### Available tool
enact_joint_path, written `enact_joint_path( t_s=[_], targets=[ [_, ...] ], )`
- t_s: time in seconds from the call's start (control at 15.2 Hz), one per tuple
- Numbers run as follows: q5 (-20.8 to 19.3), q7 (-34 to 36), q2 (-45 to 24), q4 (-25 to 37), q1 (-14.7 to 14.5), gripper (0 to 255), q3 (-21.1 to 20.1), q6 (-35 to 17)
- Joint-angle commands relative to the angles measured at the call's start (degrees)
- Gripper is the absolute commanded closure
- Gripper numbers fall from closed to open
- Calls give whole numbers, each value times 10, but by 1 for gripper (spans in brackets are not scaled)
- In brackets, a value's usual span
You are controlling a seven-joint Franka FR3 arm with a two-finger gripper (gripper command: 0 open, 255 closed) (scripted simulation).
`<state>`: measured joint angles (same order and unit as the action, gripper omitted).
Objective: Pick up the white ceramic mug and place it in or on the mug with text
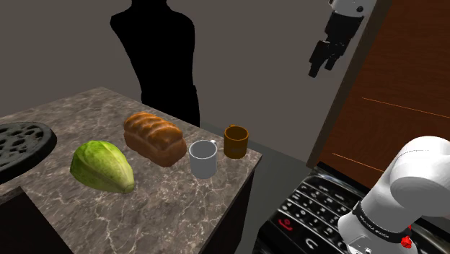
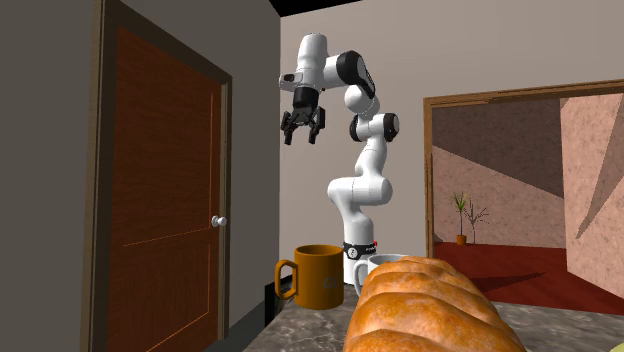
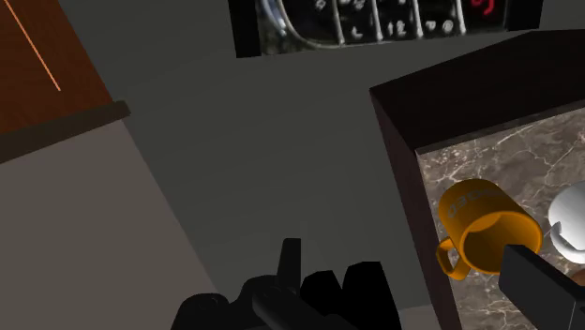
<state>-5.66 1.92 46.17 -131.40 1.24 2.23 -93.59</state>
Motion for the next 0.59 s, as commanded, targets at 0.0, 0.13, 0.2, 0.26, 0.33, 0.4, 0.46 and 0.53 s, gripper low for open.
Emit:
enact_joint_path(
  t_s=[0.0, 0.13, 0.2, 0.26, 0.33, 0.4, 0.46, 0.53],
  targets=[
    [0, 0, 0, 0, 0, 0, 0, 0],
    [11, 17, -13, -13, -8, 0, -17, -23],
    [17, 26, -20, -19, -12, 0, -25, -35],
    [22, 34, -28, -24, -16, 0, -33, -47],
    [27, 43, -36, -29, -20, 0, -42, -59],
    [32, 51, -45, -32, -24, 0, -50, -71],
    [37, 60, -55, -36, -28, 0, -59, -84],
    [41, 68, -66, -38, -32, 0, -67, -96]
  ],
)
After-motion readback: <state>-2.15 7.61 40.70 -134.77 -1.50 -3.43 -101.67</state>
